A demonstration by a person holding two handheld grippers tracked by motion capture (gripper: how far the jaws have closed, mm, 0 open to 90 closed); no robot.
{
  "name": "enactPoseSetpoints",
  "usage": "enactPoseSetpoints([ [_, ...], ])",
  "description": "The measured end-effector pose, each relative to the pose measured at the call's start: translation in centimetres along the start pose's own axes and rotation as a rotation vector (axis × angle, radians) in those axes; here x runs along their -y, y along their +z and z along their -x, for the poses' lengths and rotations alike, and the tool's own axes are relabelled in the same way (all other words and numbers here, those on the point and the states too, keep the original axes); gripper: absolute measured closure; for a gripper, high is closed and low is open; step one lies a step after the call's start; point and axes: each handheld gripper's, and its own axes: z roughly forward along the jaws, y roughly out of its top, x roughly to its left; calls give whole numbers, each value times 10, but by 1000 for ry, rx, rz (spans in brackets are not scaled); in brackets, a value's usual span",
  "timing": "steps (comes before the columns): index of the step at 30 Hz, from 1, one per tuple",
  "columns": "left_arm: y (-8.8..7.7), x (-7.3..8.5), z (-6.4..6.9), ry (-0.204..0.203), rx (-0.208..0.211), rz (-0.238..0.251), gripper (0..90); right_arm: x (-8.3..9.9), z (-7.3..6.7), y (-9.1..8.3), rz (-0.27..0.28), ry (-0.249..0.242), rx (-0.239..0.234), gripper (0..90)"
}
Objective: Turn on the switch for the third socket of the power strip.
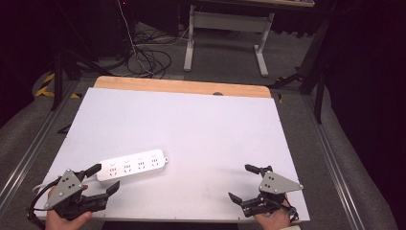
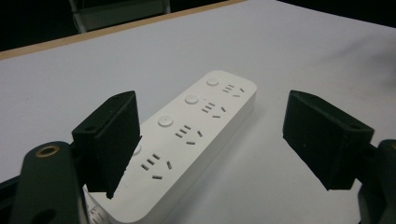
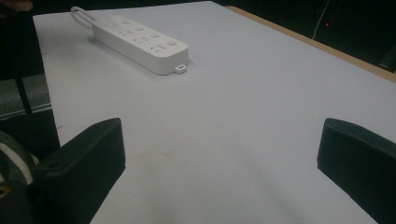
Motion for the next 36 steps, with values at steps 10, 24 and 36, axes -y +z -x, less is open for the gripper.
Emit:
enactPoseSetpoints([
  [10, 1, -1, 1, 6, -5, -1, 196, 1, 0, 1, 0, 4, -20, 23],
  [24, 1, -6, 2, 16, -10, -8, 203, 0, 1, 2, 0, 8, -28, 27],
  [36, 0, -19, 2, 17, 10, -26, 207, 0, 2, 3, -3, 12, -34, 30],
])
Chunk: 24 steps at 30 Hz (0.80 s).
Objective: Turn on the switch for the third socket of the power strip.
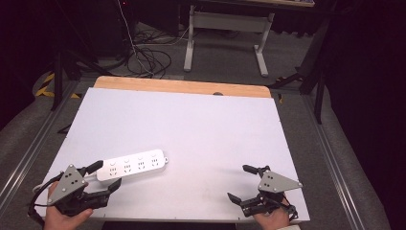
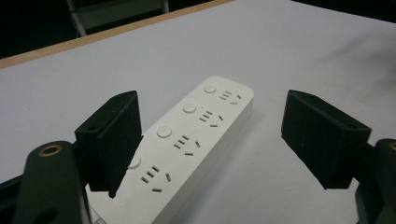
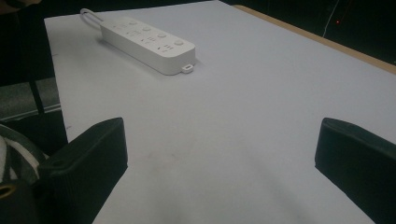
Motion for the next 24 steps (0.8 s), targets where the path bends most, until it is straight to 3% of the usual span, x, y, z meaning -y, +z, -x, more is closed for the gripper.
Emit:
enactPoseSetpoints([
  [7, 1, -10, -3, -15, 0, -8, 219, 0, 0, 0, 1, 5, -5, 31],
  [21, 15, -35, -4, 16, 24, -28, 228, 1, 1, 0, 0, 13, -14, 34],
  [24, 18, -40, -5, 7, 27, -32, 228, 1, 1, 0, -1, 12, -15, 34],
])
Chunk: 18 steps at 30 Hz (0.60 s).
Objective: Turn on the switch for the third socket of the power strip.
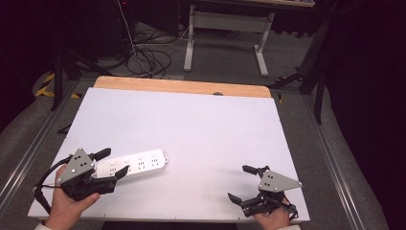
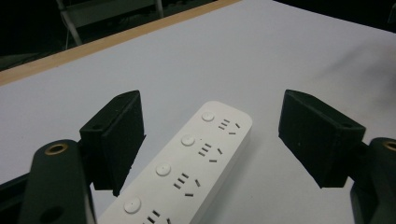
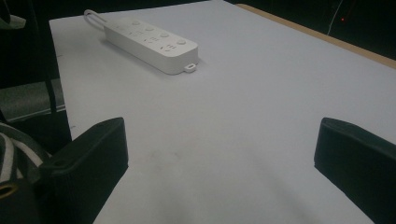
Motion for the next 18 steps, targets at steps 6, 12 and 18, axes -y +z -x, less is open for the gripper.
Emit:
enactPoseSetpoints([
  [6, 5, -7, -4, -6, 2, -8, 228, 0, 0, 1, 1, 0, -4, 34],
  [12, 15, -16, -6, -7, 12, -22, 225, 0, 0, 0, 0, 0, -3, 34],
  [18, 23, -23, -8, -3, 14, -35, 220, 0, 0, 0, 3, 0, -4, 34],
])
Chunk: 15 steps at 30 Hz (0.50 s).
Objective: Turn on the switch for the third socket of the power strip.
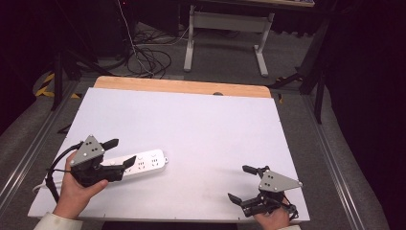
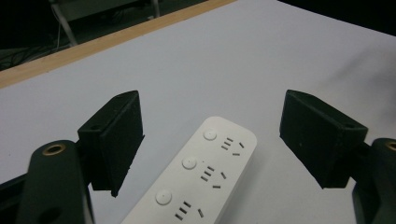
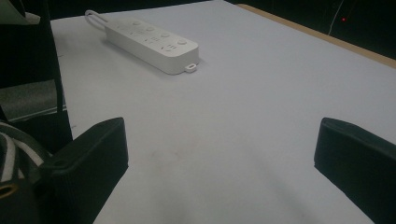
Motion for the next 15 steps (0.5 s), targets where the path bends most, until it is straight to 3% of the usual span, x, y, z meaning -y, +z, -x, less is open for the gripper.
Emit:
enactPoseSetpoints([
  [13, 17, -5, -7, -6, 9, -43, 272, 0, 0, 0, 0, 0, -2, 34],
  [14, 19, -5, -8, -10, 13, -54, 290, 0, 0, 0, 0, 0, -2, 34],
  [15, 22, -6, -10, -27, 49, -77, 325, 0, 0, 0, -1, 0, -2, 34],
])
